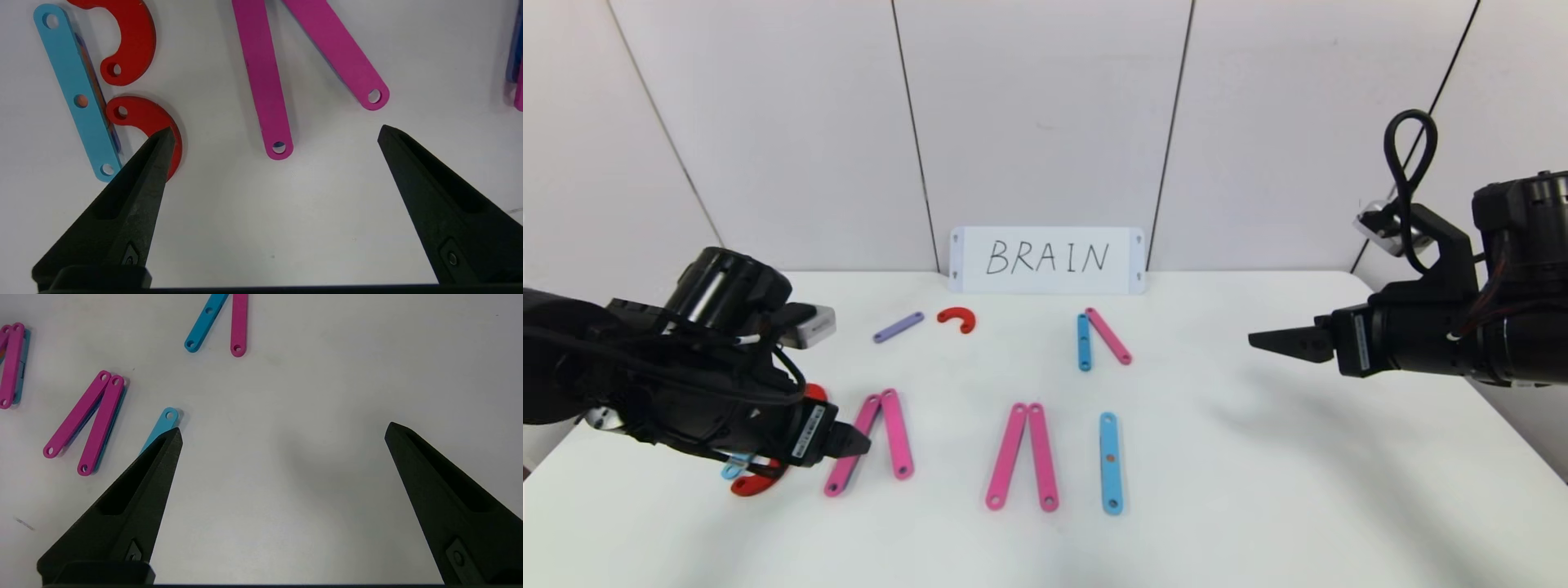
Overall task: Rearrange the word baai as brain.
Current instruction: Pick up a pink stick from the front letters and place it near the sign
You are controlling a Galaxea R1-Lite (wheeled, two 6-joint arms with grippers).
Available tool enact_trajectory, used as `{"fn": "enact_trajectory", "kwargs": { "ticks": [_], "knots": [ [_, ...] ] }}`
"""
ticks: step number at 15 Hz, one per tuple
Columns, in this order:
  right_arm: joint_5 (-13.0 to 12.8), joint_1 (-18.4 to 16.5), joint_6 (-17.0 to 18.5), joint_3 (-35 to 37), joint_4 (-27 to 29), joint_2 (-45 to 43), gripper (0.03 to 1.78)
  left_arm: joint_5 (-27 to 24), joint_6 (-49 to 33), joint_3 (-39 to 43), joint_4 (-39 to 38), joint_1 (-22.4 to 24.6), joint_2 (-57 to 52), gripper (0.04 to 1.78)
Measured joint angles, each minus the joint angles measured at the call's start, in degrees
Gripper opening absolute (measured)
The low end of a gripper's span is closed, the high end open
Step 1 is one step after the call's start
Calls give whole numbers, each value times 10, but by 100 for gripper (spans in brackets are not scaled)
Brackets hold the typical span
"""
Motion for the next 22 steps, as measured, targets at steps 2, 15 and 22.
{"fn": "enact_trajectory", "kwargs": {
  "ticks": [2,15,22],
  "knots": [
    [0,0,0,0,0,0,173,2,-8,0,-1,1,16,174],
    [0,-1,1,2,0,4,173,15,-35,-5,-56,18,97,174],
    [0,0,1,2,0,5,173,14,-34,-6,-59,21,116,151]
  ]
}}
